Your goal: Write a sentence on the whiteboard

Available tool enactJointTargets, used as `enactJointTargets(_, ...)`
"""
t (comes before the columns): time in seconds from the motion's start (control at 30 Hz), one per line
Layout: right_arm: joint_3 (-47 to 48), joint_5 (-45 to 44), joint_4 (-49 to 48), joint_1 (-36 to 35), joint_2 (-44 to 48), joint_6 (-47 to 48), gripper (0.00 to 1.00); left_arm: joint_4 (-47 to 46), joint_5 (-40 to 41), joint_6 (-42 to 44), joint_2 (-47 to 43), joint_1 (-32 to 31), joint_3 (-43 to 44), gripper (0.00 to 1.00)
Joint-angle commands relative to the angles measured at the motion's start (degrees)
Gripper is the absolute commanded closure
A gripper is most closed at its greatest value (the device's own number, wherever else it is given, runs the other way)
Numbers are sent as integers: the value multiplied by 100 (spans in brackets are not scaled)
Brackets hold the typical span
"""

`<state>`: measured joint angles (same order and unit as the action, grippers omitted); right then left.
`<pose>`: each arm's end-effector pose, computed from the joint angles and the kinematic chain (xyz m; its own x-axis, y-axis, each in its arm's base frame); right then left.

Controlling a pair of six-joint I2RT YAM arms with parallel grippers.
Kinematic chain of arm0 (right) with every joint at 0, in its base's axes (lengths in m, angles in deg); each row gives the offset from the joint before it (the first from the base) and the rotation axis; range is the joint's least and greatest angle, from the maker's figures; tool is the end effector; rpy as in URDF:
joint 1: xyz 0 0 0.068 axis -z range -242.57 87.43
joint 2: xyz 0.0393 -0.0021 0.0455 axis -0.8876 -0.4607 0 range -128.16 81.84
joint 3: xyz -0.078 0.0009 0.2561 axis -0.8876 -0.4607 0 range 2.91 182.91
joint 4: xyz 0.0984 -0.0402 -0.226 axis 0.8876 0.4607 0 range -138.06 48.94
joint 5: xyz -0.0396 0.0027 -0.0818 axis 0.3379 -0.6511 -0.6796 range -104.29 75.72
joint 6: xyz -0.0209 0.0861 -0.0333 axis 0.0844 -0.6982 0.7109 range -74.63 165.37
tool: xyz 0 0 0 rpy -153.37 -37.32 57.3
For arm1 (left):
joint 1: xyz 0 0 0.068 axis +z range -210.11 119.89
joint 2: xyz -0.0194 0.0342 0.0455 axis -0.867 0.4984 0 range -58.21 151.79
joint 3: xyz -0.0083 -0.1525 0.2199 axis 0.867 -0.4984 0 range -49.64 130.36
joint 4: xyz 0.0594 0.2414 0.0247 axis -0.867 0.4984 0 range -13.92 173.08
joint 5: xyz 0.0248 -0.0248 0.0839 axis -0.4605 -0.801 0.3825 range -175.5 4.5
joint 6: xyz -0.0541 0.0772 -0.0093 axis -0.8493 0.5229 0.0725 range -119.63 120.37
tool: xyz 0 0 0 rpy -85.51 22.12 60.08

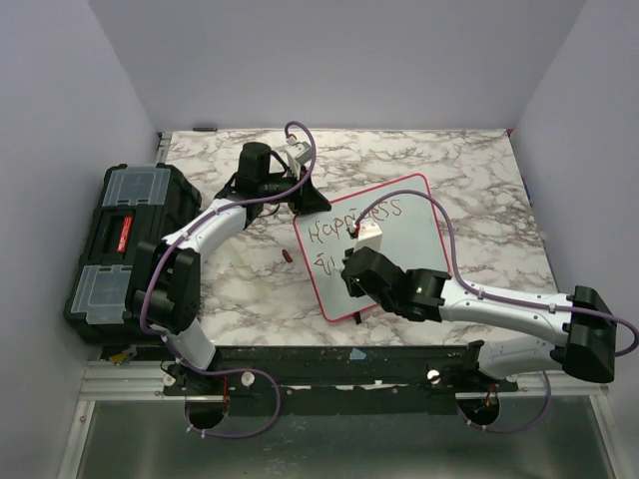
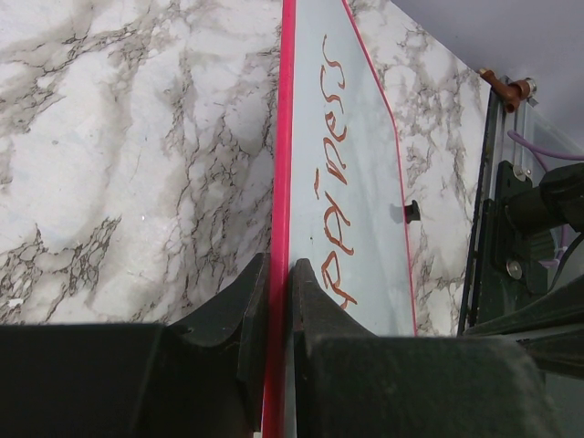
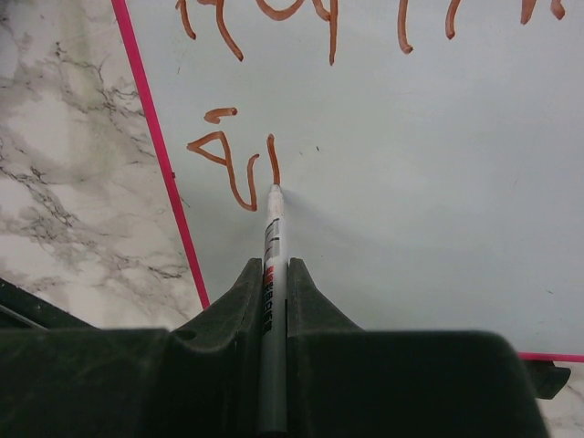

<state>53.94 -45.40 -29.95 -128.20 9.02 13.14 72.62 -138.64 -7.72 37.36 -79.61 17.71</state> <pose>0.1618 0.2501 0.2356 -0.5526 -0.1134 -0.8257 -0.3802 0.9159 0.1287 0.3469 -0.1955 0.2615 -0.5154 0.0929 -0.8519 0.8208 0.3393 -0.4596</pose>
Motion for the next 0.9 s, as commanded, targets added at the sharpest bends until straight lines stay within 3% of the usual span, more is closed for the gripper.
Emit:
enactJointTargets(0.0,-207,217,430,13,22,-122,99,-239,199,313,-109,5,68,100)
enactJointTargets(0.87,537,-853,334,9,-528,203,99,-218,191,327,-91,0,76,100)
